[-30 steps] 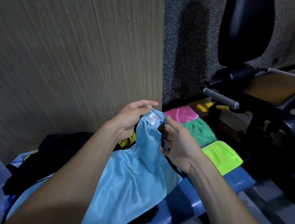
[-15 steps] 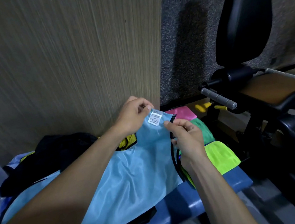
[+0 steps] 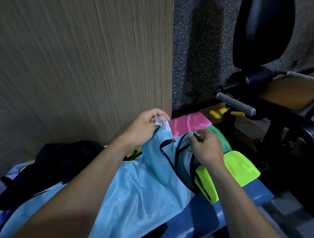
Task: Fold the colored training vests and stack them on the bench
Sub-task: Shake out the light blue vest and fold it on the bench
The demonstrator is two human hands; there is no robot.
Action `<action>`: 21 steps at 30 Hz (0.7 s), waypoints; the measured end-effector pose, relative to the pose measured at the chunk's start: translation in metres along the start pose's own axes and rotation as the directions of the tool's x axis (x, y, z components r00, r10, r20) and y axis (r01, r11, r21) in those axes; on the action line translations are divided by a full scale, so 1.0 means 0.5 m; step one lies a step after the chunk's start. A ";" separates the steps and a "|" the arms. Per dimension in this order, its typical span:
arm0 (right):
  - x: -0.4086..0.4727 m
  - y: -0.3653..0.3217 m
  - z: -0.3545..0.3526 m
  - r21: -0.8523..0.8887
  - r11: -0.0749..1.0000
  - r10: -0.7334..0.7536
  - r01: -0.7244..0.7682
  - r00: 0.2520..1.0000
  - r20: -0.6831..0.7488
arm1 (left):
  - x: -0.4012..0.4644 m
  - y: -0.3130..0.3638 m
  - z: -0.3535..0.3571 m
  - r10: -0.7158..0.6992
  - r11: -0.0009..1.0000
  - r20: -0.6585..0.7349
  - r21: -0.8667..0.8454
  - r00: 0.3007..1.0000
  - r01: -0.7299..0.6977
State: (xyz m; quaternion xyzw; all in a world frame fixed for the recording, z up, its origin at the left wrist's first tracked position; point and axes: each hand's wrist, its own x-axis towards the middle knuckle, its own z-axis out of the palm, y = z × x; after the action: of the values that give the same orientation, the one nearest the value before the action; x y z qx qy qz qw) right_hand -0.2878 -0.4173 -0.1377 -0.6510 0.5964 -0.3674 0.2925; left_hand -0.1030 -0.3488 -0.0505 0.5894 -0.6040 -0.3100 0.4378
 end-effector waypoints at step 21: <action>-0.051 -0.085 -0.045 0.230 0.898 -0.381 0.374 0.924 -0.016 | -0.015 -0.016 0.017 0.014 0.956 0.150 0.288 0.989 -0.057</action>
State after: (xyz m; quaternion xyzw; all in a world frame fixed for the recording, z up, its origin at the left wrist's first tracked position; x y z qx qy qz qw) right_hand -0.2828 -0.3859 -0.0936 -0.7216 0.4082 -0.4736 0.2974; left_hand -0.1077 -0.3433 -0.0625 0.6123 -0.6841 -0.2521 0.3060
